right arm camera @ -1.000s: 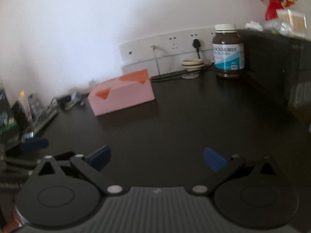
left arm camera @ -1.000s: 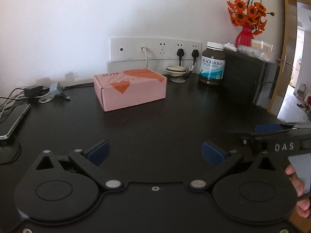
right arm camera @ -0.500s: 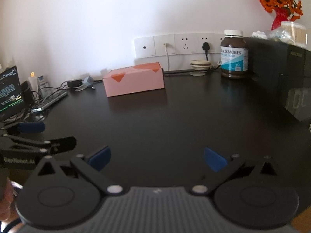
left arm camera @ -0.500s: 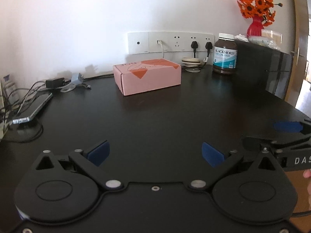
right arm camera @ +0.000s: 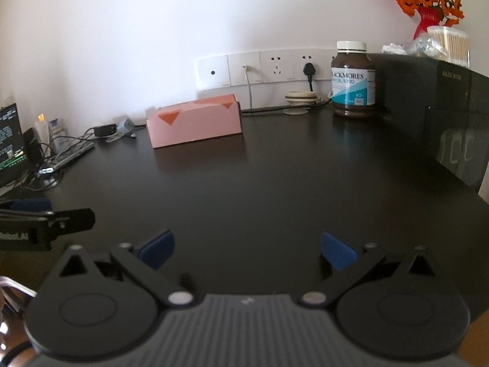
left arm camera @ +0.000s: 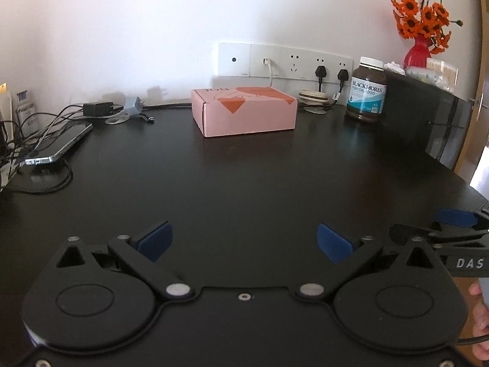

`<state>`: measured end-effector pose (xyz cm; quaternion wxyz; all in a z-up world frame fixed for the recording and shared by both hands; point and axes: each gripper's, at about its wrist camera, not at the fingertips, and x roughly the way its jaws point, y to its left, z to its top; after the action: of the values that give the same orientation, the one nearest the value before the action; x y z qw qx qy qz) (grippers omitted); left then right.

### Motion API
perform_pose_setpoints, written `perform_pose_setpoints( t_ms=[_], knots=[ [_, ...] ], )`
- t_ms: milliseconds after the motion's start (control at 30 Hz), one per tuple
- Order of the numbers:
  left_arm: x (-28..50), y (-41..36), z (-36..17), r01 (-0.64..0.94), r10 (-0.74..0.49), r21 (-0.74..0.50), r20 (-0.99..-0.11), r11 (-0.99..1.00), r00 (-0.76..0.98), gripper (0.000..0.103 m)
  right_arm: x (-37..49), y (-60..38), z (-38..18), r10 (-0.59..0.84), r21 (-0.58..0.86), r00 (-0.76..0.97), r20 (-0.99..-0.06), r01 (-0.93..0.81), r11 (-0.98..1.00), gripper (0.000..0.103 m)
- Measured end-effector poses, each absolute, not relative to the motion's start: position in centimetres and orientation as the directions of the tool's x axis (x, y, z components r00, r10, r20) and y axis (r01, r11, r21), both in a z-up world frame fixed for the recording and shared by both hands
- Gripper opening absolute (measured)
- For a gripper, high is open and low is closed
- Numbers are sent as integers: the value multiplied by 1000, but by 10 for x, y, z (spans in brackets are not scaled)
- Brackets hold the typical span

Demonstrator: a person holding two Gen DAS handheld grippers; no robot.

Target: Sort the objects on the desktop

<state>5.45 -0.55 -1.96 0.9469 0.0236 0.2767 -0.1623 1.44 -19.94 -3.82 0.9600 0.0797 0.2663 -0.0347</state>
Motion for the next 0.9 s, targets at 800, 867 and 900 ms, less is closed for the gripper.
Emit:
perform_pose_setpoints(
  t_ms=[800,867,900],
  knots=[
    [60,16,-37,253,-242,-57,-554,966,797,103,24,-185,-50,-99,22,870,-482,125,992,102],
    [58,14,-39,258,-234,-33,-548,965,803,103,24,-184,-50,-102,18,872,-478,126,992,102],
    [57,12,-40,261,-226,-15,-546,965,807,103,24,-183,-51,-103,18,873,-476,127,992,102]
  ],
)
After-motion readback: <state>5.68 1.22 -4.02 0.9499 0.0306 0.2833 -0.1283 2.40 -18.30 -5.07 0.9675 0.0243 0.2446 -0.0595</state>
